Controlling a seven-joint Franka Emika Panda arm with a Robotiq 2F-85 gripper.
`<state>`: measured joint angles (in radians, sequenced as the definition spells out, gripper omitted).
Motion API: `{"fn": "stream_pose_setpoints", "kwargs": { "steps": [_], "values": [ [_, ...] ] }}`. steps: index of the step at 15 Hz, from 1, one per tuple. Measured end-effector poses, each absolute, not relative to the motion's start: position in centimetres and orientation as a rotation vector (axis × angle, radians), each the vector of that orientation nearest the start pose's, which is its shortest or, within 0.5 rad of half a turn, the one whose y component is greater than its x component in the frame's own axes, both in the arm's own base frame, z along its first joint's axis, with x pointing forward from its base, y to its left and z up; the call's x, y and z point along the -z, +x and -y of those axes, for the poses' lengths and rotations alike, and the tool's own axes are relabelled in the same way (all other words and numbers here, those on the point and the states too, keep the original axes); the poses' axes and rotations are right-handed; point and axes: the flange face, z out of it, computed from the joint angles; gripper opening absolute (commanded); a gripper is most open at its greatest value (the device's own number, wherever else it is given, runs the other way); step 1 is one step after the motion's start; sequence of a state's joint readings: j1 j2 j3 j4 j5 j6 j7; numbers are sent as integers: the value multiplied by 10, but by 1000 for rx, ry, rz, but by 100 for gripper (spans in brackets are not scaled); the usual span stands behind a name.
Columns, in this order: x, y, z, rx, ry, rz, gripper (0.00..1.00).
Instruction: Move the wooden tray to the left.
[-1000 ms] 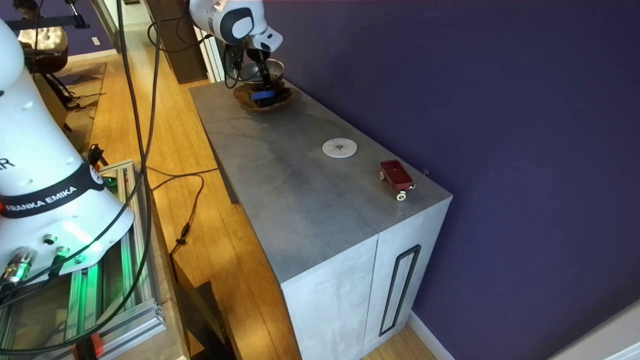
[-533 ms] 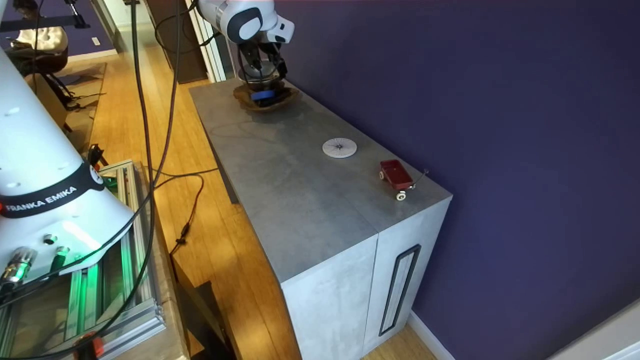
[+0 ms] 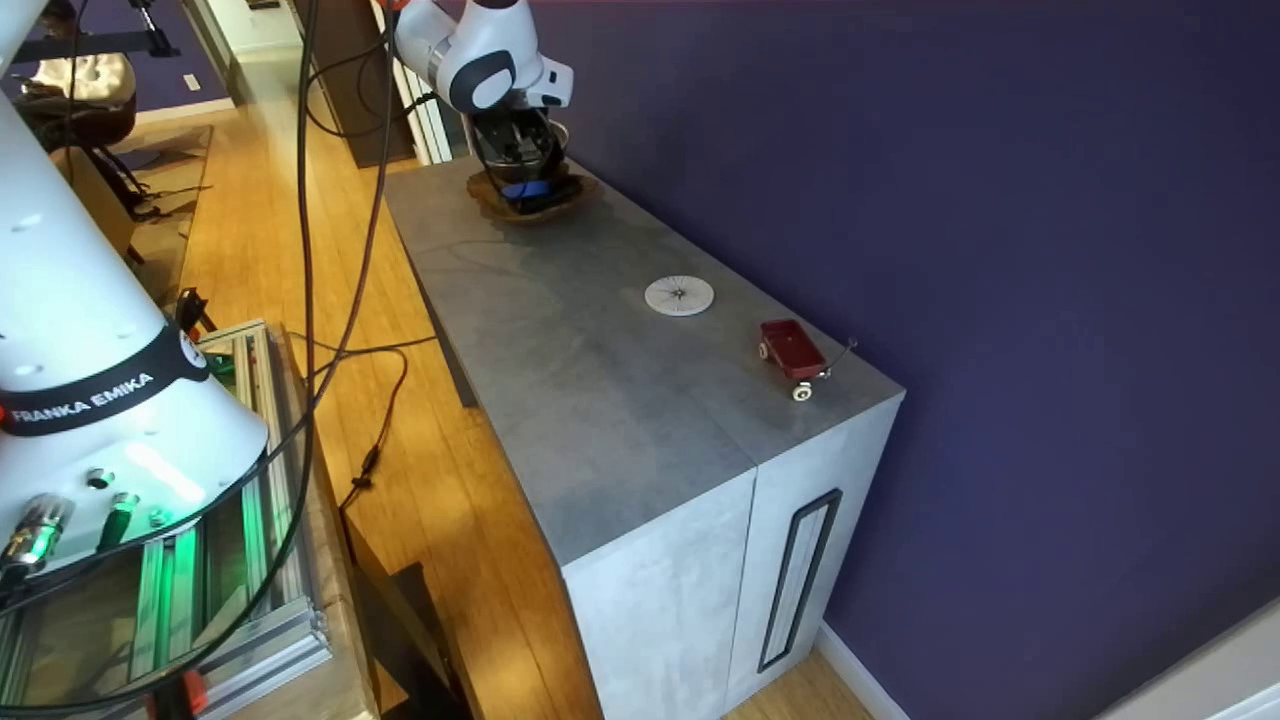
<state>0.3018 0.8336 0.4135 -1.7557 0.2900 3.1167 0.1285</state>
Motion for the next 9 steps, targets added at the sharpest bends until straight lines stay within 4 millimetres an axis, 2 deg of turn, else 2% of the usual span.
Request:
{"fn": "stream_pose_setpoints", "kwargs": {
  "steps": [2, 3, 5, 9],
  "values": [
    [-182, 569, -412, 525, -2535, 93, 100],
    [-182, 571, -414, 544, -2527, 87, 75],
    [-182, 576, -414, 559, -2526, 85, 66],
    [-173, 584, -413, 579, -2539, 83, 36]
  ]
}}
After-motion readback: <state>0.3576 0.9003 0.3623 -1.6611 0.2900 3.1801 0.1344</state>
